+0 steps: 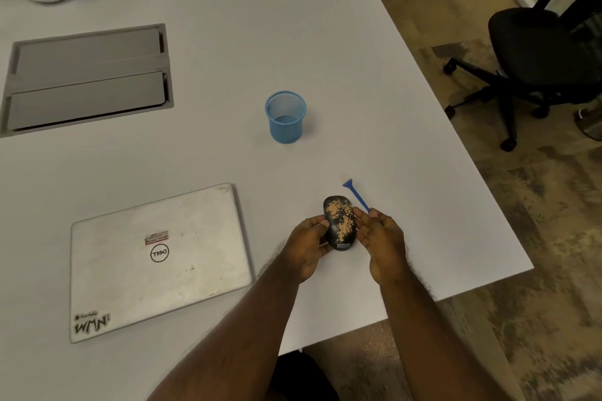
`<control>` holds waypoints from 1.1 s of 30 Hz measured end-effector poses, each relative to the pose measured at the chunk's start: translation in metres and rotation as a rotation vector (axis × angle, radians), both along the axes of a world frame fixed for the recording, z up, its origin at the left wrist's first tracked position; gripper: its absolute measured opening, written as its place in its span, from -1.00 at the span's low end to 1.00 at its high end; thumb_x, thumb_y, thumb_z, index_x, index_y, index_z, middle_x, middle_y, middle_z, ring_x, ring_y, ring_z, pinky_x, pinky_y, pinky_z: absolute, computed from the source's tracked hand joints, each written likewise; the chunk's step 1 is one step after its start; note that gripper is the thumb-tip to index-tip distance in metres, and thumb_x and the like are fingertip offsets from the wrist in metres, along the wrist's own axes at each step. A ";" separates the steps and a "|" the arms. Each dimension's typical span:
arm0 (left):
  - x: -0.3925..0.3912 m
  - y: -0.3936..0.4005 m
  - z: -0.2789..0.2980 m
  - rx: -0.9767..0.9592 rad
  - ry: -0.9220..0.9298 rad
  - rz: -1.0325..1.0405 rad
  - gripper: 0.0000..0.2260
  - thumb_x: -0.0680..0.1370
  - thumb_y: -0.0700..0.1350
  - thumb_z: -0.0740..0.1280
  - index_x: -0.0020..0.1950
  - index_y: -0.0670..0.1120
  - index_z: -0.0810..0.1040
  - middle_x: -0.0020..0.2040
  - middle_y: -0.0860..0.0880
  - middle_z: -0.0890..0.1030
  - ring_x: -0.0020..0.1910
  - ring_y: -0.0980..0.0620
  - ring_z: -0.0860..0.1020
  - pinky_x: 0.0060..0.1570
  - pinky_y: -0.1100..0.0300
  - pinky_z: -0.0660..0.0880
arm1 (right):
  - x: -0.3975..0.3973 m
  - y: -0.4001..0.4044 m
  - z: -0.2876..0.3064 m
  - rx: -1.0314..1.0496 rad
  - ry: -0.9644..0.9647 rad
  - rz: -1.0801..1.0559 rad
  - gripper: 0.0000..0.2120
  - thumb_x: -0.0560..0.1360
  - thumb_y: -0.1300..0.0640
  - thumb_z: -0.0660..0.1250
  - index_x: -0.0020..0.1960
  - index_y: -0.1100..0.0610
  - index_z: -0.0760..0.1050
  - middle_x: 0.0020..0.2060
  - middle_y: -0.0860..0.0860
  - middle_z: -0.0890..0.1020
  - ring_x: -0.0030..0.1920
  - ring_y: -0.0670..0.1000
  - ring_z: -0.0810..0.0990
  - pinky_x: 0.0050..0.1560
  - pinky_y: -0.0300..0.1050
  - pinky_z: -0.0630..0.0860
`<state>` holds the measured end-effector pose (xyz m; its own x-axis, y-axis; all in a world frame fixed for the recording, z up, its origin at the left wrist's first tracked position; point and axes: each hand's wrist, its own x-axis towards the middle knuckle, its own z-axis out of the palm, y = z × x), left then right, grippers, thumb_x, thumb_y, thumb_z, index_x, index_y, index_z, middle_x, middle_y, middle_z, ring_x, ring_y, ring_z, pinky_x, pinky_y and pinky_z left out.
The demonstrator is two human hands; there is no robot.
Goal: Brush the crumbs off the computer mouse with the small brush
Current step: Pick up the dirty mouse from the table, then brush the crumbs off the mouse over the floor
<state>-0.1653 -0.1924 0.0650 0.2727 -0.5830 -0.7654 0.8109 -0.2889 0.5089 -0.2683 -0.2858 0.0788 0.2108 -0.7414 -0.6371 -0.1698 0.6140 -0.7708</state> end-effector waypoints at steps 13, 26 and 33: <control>-0.027 0.049 0.067 -0.226 0.361 0.009 -0.67 0.64 -0.14 0.06 0.30 -0.25 0.45 0.17 -0.26 0.58 0.13 -0.20 0.55 0.06 -0.06 0.57 | -0.050 0.057 0.079 -0.039 -0.070 -0.024 -0.87 0.67 0.13 0.18 0.18 0.09 0.45 0.01 0.01 0.69 0.03 -0.03 0.66 -0.16 -0.21 0.61; -0.045 0.108 0.112 -0.274 0.430 -0.218 -0.56 0.63 -0.08 0.03 0.46 -0.25 0.31 0.23 -0.31 0.49 0.15 -0.26 0.51 0.19 -0.09 0.47 | -0.116 0.147 0.139 -0.244 -0.008 -0.176 -0.83 0.65 0.09 0.21 0.17 0.00 0.55 0.00 -0.10 0.73 -0.03 -0.04 0.71 -0.12 -0.14 0.57; -0.063 0.129 0.120 -0.248 0.483 -0.277 -0.56 0.64 -0.10 0.04 0.45 -0.31 0.29 0.29 -0.32 0.46 0.16 -0.26 0.49 0.08 -0.09 0.56 | -0.163 0.205 0.153 -0.314 -0.031 -0.306 -0.88 0.53 0.18 0.39 0.05 0.07 0.60 -0.06 0.01 0.76 -0.17 -0.01 0.72 -0.20 -0.15 0.60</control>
<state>-0.2284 -0.0637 0.1848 -0.2583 -0.7593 -0.5973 0.8785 -0.4418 0.1817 -0.4309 -0.0809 0.2320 -0.0328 -0.9295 -0.3672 0.0094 0.3671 -0.9301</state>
